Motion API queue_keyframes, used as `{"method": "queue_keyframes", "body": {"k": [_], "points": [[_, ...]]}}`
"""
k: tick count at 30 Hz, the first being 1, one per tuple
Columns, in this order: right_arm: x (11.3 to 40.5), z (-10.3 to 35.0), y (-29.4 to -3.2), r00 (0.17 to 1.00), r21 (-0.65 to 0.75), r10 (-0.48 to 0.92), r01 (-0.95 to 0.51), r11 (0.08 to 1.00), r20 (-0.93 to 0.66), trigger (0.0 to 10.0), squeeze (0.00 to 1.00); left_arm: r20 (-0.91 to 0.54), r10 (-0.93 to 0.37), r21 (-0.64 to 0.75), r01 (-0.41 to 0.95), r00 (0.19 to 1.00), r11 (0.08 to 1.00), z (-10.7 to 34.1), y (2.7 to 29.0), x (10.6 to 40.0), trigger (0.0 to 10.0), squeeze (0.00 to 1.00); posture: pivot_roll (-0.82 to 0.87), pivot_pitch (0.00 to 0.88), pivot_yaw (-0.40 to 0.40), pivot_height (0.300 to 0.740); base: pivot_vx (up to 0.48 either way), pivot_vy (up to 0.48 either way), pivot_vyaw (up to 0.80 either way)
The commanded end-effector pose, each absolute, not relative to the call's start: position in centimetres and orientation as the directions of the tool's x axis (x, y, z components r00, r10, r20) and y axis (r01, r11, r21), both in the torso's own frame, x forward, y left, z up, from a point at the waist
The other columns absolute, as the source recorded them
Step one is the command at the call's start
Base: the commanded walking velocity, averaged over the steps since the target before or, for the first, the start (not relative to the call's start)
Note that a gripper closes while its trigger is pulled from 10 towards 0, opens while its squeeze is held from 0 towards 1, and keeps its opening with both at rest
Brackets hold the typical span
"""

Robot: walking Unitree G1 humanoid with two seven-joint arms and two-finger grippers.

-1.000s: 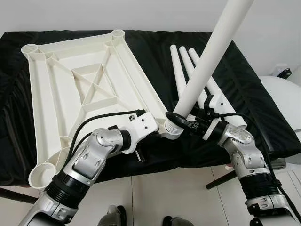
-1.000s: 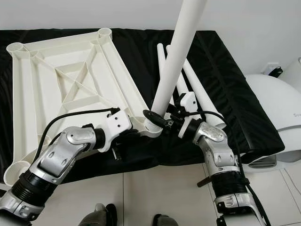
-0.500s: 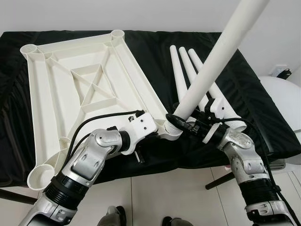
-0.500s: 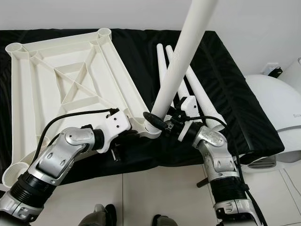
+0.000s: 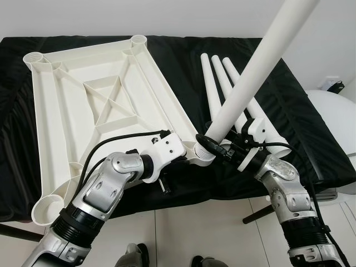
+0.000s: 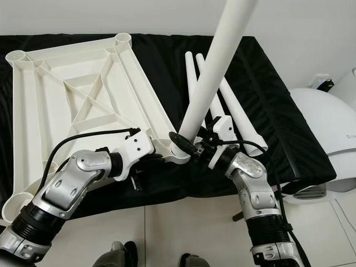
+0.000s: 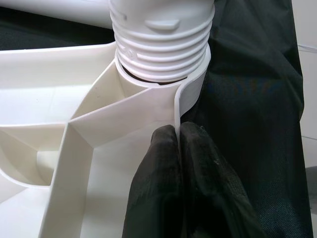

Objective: Building children table

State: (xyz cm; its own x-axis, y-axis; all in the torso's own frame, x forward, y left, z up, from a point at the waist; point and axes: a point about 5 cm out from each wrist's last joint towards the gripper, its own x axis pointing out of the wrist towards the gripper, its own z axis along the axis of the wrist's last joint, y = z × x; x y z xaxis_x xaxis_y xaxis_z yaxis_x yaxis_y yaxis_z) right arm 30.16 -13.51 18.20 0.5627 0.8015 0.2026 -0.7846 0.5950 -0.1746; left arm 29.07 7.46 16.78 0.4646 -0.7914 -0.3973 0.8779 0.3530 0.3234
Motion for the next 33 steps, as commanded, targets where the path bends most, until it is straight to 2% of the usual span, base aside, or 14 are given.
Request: {"method": "queue_keyframes", "body": {"k": [1, 13, 20, 33], "points": [[29.6, 16.8, -12.5, 0.537, -0.137, 0.831, -0.821, 0.554, 0.147, 10.0, 0.0, -0.477, -0.758, 0.257, 0.895, 0.445, 0.363, 14.5, 7.6, 28.7, 10.0, 0.0, -0.01, 0.206, -0.033, 0.74, 0.0, 0.0, 0.0], [28.6, 16.7, -11.6, 0.574, -0.115, 0.797, -0.793, 0.598, 0.187, 10.0, 0.0, -0.477, -0.756, 0.255, 0.894, 0.448, 0.369, 14.5, 7.7, 28.6, 10.0, 0.0, -0.02, 0.21, -0.035, 0.74, 0.0, 0.0, 0.0], [28.0, 16.9, -11.1, 0.643, -0.084, 0.73, -0.735, 0.673, 0.231, 10.0, 0.0, -0.474, -0.758, 0.255, 0.894, 0.447, 0.368, 14.6, 7.6, 28.6, 10.0, 0.0, -0.02, 0.208, -0.035, 0.74, 0.0, 0.0, 0.0], [28.1, 17.1, -10.8, 0.685, -0.078, 0.684, -0.69, 0.72, 0.25, 10.0, 0.0, -0.474, -0.759, 0.256, 0.895, 0.446, 0.366, 14.6, 7.6, 28.6, 10.0, 0.0, -0.02, 0.202, -0.035, 0.74, 0.0, 0.0, 0.0]]}}
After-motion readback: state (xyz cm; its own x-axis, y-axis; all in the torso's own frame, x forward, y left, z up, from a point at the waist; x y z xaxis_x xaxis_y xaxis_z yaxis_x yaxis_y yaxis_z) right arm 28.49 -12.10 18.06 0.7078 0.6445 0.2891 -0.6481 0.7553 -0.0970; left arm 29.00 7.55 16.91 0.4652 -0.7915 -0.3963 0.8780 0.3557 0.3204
